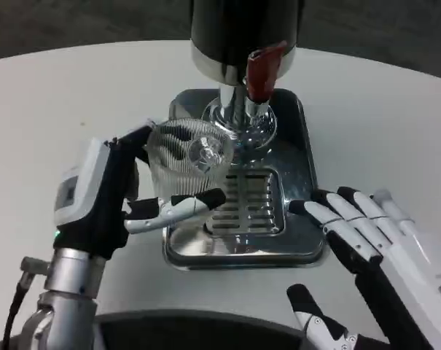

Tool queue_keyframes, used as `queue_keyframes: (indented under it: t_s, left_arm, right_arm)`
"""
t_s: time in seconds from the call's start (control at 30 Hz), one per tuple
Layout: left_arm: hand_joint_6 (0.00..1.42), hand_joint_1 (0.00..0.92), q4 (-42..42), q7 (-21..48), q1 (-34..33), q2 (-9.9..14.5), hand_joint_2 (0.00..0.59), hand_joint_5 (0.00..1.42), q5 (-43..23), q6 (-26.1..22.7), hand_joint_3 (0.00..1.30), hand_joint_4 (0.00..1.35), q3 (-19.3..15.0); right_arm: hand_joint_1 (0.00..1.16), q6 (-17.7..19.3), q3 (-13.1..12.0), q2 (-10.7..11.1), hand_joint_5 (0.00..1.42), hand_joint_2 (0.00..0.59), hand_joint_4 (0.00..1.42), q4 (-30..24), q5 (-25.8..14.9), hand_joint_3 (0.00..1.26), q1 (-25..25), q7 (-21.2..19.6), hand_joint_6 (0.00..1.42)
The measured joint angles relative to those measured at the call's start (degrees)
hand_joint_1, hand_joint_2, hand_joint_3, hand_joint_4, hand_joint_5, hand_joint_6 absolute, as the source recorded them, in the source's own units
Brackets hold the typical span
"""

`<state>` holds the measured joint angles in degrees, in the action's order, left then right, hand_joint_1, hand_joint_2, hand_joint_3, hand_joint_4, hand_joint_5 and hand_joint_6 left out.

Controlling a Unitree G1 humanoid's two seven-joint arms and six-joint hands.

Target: Grasp the cup under the faucet to collect the drink, then remove the cup.

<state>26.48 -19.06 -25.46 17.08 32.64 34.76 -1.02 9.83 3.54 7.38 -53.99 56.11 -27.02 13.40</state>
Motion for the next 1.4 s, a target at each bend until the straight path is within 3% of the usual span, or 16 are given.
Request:
queue_keyframes:
  t_s: [0.3, 0.67, 1.03, 1.27, 1.4]
  left_arm:
    - [1.3, 0.604, 13.5, -6.9, -7.7, -0.1, 0.07, 1.17, 4.1, -0.2, 0.9, 0.99, 7.2]
    - [1.3, 0.605, 27.1, -14.7, -17.8, -0.9, 0.069, 1.17, 4.4, -0.3, 0.9, 0.99, 13.6]
    - [1.27, 0.605, 32.8, -18.3, -22.3, -1.6, 0.068, 1.16, 5.3, 0.8, 0.9, 0.98, 18.8]
    - [1.01, 0.562, 33.5, -19.9, -22.2, -0.8, 0.043, 0.99, 5.4, 1.8, 0.8, 0.79, 20.2]
    - [0.55, 0.396, 33.3, -20.4, -21.8, 0.4, 0.068, 0.68, 5.3, 1.7, 0.49, 0.41, 20.2]
  right_arm:
    - [0.4, 0.3, -0.3, -0.3, 0.07, 0.464, 0.1, -0.5, -0.3, 0.17, -2.4, -1.0, 0.04]
    - [0.4, 0.5, -1.3, -0.1, 0.08, 0.464, 0.11, -0.9, -1.6, 0.17, -4.0, -1.2, 0.05]
    - [0.4, 0.5, -1.8, -0.9, 0.09, 0.464, 0.11, -2.1, -1.7, 0.17, -4.9, -1.6, 0.06]
    - [0.4, 0.5, -1.5, -2.3, 0.11, 0.464, 0.11, -2.2, -1.5, 0.17, -6.0, -1.6, 0.09]
    - [0.4, 0.5, -1.2, -2.4, 0.11, 0.464, 0.11, -2.2, -1.5, 0.18, -5.5, -1.6, 0.09]
